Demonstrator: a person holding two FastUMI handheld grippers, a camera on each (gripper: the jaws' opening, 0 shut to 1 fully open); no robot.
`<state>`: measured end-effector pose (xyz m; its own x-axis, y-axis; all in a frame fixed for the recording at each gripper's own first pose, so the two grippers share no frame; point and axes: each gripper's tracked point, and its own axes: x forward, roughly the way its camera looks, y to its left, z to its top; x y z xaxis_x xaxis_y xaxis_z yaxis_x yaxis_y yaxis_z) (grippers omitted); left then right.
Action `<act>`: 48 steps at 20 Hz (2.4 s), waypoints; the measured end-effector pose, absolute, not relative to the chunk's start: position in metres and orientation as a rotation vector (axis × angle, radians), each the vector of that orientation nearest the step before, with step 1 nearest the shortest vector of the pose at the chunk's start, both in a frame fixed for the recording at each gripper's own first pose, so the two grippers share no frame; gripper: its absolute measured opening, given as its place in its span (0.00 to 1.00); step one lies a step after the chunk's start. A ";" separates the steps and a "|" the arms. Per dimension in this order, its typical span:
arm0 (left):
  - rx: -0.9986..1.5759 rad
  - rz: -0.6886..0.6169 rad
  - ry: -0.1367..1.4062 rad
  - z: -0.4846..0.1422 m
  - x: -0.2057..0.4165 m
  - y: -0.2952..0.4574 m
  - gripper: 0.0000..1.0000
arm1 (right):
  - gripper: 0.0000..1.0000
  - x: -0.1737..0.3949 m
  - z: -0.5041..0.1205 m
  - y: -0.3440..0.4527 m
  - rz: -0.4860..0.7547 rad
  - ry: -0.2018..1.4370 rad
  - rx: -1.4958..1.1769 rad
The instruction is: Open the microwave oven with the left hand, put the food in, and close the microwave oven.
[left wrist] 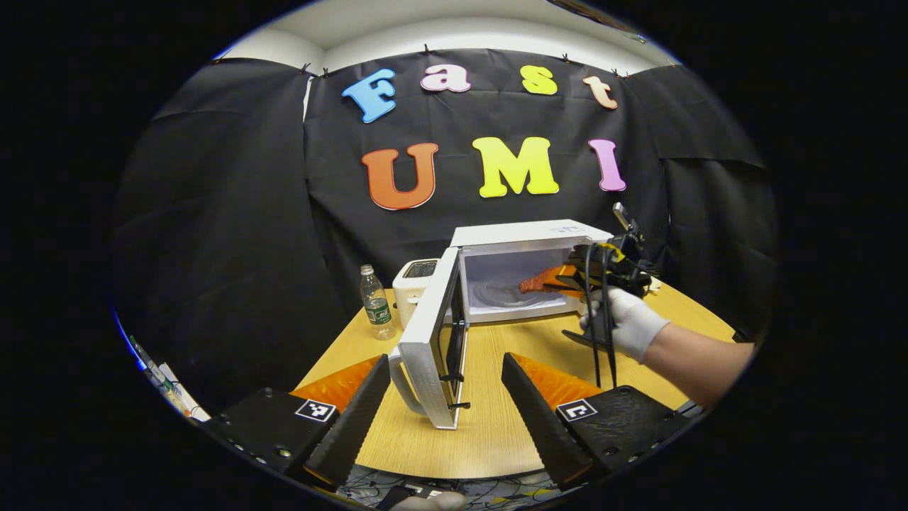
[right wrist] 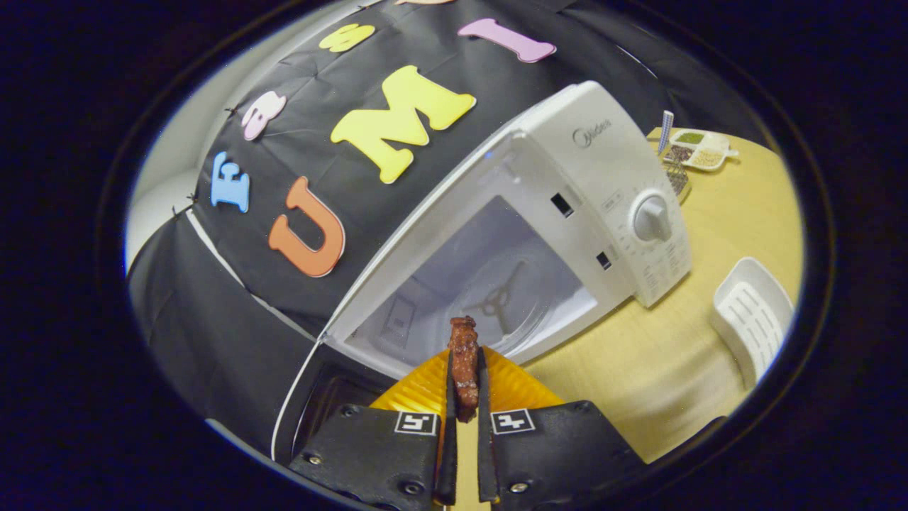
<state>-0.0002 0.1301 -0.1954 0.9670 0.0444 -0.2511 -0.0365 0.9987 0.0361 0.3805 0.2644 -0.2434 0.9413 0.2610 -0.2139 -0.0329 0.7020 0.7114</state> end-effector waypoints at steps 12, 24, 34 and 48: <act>0.043 0.054 0.257 -0.210 0.020 0.166 0.97 | 0.14 0.488 -0.283 0.295 0.008 0.209 0.638; 0.029 0.078 0.271 -0.222 0.032 0.180 0.97 | 0.39 0.507 -0.294 0.281 -0.045 0.188 0.246; 0.021 0.089 0.250 -0.215 0.034 0.180 0.97 | 0.74 0.481 -0.254 0.280 0.021 0.145 0.151; 0.022 0.067 0.163 -0.172 0.015 0.178 0.97 | 0.99 0.201 -0.114 0.183 0.127 0.175 -0.069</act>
<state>0.0150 0.1784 -0.1723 0.9845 0.0681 -0.1614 -0.0646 0.9975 0.0269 0.2007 0.1829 -0.1142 0.9768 0.1195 -0.1776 -0.1316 0.9896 -0.0578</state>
